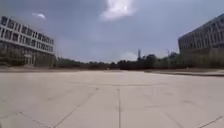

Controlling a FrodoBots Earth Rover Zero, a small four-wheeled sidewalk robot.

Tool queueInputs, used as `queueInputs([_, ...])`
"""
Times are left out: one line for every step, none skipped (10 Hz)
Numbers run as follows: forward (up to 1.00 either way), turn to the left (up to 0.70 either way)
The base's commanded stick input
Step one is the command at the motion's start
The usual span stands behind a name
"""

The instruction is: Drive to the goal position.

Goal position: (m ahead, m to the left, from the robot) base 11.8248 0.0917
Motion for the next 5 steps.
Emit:
queueInputs([0.70,0.00])
queueInputs([0.70,0.00])
queueInputs([0.70,0.00])
queueInputs([0.70,0.00])
queueInputs([0.70,0.00])
